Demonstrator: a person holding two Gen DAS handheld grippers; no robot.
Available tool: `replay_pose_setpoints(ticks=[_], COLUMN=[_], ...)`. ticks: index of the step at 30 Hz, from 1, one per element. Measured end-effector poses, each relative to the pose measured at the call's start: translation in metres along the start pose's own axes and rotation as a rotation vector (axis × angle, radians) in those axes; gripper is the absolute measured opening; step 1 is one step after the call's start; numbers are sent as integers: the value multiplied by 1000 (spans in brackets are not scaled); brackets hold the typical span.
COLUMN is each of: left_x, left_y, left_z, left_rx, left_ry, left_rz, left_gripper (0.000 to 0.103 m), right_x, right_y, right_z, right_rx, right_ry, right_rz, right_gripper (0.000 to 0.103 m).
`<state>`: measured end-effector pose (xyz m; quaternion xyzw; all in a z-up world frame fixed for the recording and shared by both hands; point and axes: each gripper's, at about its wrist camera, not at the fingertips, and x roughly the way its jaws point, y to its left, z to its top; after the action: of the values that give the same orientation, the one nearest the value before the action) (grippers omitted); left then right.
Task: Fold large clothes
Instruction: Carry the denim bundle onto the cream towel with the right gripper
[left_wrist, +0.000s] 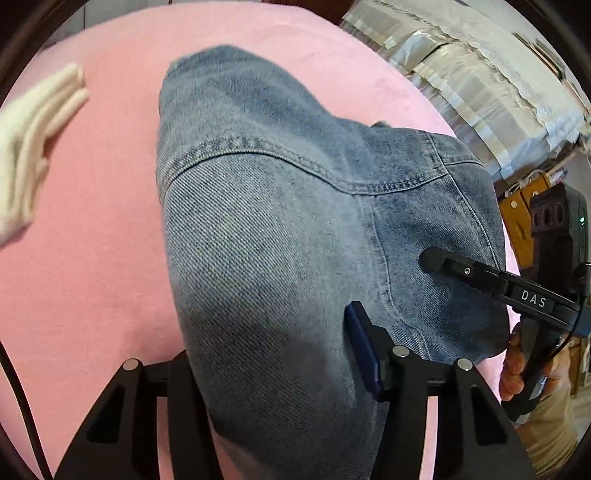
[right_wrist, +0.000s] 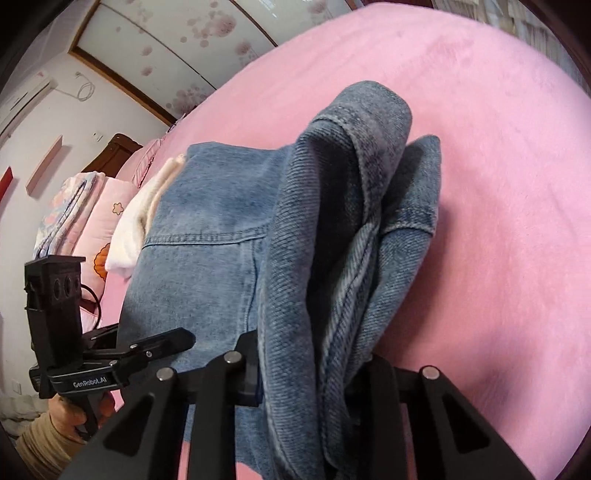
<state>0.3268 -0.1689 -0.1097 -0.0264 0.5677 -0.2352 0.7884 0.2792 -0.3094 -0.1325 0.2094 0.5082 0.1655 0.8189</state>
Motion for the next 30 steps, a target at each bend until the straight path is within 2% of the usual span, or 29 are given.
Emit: replay_pose_setpoints(ticks=[5,12,19,25,30], left_x=[-26,-70,-151,-224,-277], left_y=[-4,14,61,109,170], left_z=[-20,-40,-80,-71,-23], left_rx=[21,12,-35,-69,-63], left_ry=[-6,2,-36,-112,-186], left_rz=[5,1,-3,39,96], left_gripper=[50,50,50,50,50], right_x=[-14,-35,-49,-42,-15], right_y=[23,66,140,221,285], right_z=[-23,-57,-73,-49,4], right_rx=[-8,-29,-105,-192,-244], right_ry=[7,13,1,-32,-67], right_rz=[-2,23,58,119,165], right_gripper=[24,23,23,23,23])
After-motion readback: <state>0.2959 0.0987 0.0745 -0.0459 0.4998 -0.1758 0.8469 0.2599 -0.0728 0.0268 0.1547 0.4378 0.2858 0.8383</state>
